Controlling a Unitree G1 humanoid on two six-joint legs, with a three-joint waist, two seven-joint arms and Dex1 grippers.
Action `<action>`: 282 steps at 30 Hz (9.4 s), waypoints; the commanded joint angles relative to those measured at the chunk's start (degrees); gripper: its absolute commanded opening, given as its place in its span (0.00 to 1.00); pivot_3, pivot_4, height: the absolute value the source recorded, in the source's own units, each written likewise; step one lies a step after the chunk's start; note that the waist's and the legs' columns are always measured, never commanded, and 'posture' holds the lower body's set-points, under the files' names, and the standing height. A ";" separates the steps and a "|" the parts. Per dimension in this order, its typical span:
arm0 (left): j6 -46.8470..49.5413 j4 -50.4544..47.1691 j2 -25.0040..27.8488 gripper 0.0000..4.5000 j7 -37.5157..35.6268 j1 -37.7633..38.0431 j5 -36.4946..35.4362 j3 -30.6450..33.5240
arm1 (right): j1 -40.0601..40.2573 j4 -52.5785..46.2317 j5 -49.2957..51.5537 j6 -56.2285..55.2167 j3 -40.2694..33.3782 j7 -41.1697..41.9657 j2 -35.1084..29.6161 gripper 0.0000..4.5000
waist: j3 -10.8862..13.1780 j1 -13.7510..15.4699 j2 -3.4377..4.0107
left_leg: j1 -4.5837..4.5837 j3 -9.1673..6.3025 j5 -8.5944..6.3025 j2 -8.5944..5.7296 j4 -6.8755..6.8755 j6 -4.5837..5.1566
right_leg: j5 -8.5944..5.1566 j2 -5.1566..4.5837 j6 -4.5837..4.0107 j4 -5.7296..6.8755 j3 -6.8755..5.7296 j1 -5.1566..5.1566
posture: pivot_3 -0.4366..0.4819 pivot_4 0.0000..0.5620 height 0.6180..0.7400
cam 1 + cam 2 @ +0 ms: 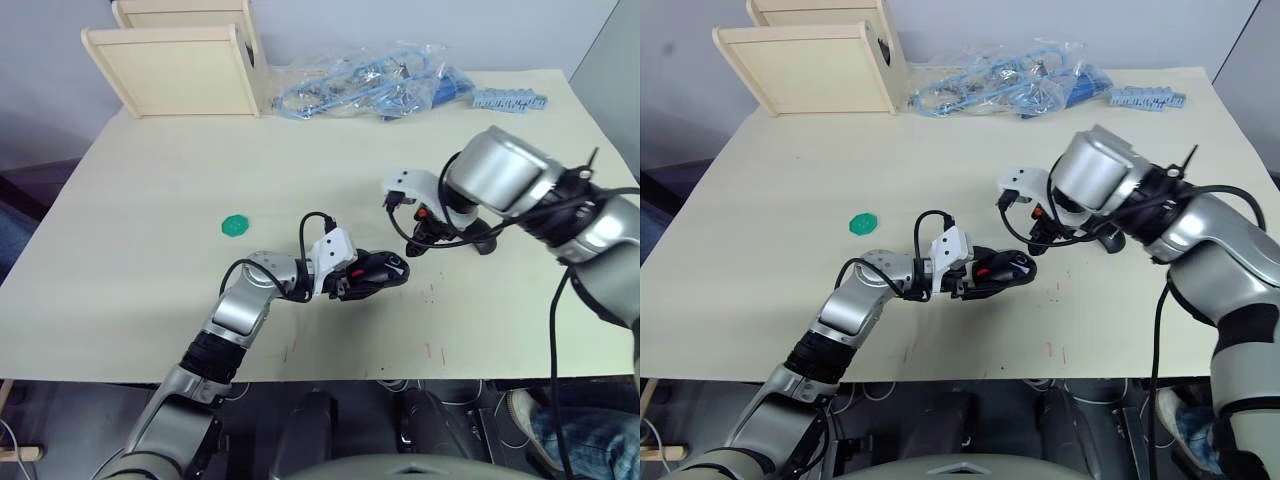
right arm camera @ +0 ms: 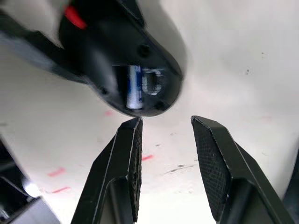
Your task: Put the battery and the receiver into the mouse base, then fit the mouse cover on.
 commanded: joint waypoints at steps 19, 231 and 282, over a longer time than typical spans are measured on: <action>1.43 -0.30 1.54 0.65 0.05 0.53 0.16 0.33 | 44.12 -19.87 4.37 -35.77 -37.34 -19.31 9.83 0.38 | -0.03 -0.25 -0.04 | 0.10 0.14 0.00 0.06 -0.05 0.01 | 0.01 0.07 0.02 0.04 0.13 0.01 | 0.48 0.27 1.00; -0.34 -28.49 13.75 1.00 -15.86 43.74 -38.59 39.12 | 37.55 34.13 -3.01 -71.98 -47.05 -2.21 1.12 0.71 | 0.12 -0.44 -0.04 | 0.84 0.82 -0.03 0.32 -0.29 0.01 | -0.02 0.24 -0.02 -0.16 0.72 0.42 | 0.48 0.27 1.00; -0.61 -23.84 16.30 1.00 -17.35 41.60 -38.48 40.13 | 42.13 -20.57 12.09 -37.62 -39.37 -7.26 0.72 0.51 | 0.23 -0.34 0.07 | 0.77 0.47 -0.03 0.33 -0.30 0.01 | -0.03 0.24 -0.02 -0.21 0.62 0.39 | 0.48 0.27 1.00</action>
